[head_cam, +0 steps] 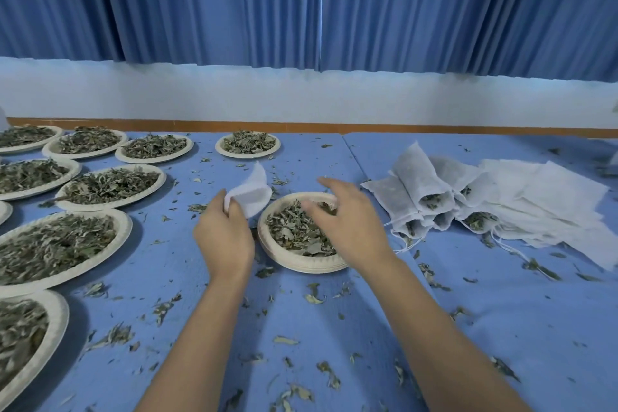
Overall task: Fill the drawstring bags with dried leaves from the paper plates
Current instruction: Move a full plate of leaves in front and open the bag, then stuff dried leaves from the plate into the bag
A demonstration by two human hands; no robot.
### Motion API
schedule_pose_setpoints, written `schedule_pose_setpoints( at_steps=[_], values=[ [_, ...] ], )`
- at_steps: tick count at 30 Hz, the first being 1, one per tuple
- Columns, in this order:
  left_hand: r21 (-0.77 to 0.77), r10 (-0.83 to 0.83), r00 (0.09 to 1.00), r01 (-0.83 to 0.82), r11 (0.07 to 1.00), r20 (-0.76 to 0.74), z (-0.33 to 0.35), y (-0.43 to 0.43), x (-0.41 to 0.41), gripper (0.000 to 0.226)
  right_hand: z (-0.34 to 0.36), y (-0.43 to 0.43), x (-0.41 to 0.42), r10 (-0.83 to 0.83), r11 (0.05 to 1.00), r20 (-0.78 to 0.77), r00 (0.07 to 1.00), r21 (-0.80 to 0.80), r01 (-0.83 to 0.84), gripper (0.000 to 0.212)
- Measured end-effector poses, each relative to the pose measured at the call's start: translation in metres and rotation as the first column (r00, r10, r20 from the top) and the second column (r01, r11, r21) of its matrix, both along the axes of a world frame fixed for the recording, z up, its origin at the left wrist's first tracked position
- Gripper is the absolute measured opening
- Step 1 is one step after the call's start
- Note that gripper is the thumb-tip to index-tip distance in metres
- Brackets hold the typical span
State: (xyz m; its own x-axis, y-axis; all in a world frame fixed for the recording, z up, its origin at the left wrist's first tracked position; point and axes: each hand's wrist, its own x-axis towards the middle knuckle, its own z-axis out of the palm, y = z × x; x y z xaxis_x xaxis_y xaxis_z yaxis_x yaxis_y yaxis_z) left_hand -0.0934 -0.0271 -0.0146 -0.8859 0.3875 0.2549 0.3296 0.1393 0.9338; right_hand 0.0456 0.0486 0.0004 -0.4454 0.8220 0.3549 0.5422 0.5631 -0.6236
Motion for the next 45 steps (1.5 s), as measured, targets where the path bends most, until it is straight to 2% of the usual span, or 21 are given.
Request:
schedule_pose_setpoints(
  at_steps=[3,5,11,16,21,25,27,31,35,38,42,45],
  values=[
    [0.001,-0.01,1.0,0.01,1.0,0.024,0.004,0.001,0.003,0.037,0.0,-0.009,-0.017,0.025,0.998,0.284,0.959,0.056,-0.043,0.063],
    [0.03,-0.018,0.998,0.016,0.999,0.067,0.006,0.002,0.004,0.034,-0.003,-0.013,-0.023,0.023,0.997,0.386,0.922,0.063,-0.051,0.061],
    [0.104,-0.146,0.975,0.13,0.986,0.165,0.012,0.008,0.009,0.041,-0.003,-0.014,-0.017,-0.008,0.995,0.354,0.935,0.095,-0.027,0.038],
    [0.054,-0.171,0.985,0.169,0.984,0.036,0.01,0.014,0.011,0.045,-0.003,-0.01,-0.014,-0.016,0.994,0.349,0.937,0.109,-0.024,0.021],
    [0.008,-0.19,0.98,0.191,0.982,-0.066,0.006,0.013,0.012,0.042,-0.004,-0.006,-0.01,-0.013,0.997,0.242,0.97,0.079,-0.006,0.019],
    [0.033,-0.189,0.981,0.19,0.981,-0.047,0.008,0.012,0.013,0.041,0.002,0.0,-0.003,-0.011,0.998,-0.099,0.995,-0.058,0.006,0.016],
    [0.033,-0.175,0.983,0.177,0.984,-0.05,0.008,0.013,0.014,0.04,0.002,0.003,0.0,-0.016,0.992,-0.202,0.979,-0.124,-0.009,0.014],
    [0.014,-0.165,0.982,0.166,0.986,-0.092,0.009,0.017,0.018,0.04,0.0,0.008,0.004,-0.025,0.981,-0.205,0.978,-0.195,-0.015,0.013],
    [-0.114,-0.049,0.988,0.033,0.993,-0.145,0.01,0.022,0.02,0.039,-0.001,0.011,0.007,-0.02,0.973,-0.238,0.971,-0.229,-0.036,0.013],
    [-0.063,-0.021,0.972,0.006,0.998,-0.234,0.004,0.02,0.022,0.036,0.003,0.011,0.011,0.011,0.967,-0.275,0.961,-0.242,-0.08,0.013],
    [-0.022,-0.043,0.973,0.039,0.999,-0.225,-0.001,0.021,0.017,0.036,0.012,0.01,0.018,0.061,0.941,-0.337,0.94,-0.296,-0.167,0.013],
    [0.011,-0.032,0.965,0.036,0.999,-0.259,0.001,0.019,0.018,0.033,0.016,0.011,0.023,0.097,0.909,-0.445,0.89,-0.325,-0.262,0.025]
  ],
)
